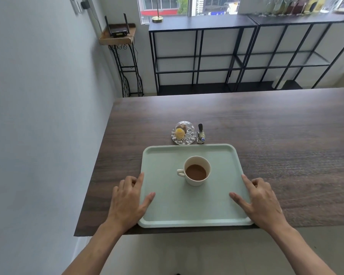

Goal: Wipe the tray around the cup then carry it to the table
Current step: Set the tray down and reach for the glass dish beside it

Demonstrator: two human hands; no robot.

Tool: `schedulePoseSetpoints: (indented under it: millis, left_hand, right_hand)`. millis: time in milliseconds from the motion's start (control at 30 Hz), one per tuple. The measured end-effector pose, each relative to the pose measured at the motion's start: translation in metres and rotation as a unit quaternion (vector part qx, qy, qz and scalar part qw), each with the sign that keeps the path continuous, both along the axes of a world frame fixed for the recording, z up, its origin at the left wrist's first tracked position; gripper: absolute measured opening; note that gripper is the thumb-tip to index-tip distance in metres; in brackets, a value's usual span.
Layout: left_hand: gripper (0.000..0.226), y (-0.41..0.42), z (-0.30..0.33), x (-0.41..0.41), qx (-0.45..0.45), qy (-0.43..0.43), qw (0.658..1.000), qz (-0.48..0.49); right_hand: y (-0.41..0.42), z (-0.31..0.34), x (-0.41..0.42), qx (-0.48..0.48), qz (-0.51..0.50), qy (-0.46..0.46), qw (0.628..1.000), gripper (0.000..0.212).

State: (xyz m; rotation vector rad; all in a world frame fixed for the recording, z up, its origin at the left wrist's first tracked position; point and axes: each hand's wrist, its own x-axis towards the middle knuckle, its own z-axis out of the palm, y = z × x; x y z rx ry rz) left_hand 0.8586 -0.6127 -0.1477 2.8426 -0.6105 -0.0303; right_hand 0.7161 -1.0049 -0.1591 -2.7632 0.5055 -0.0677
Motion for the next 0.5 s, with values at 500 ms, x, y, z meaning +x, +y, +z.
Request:
schedulePoseSetpoints:
  millis: [500]
  left_hand:
    - [0.040, -0.106, 0.025, 0.040, -0.011, 0.026, 0.991, -0.132]
  right_hand:
    - [0.035, 0.027, 0.069, 0.057, 0.129, -0.041, 0.989, 0.080]
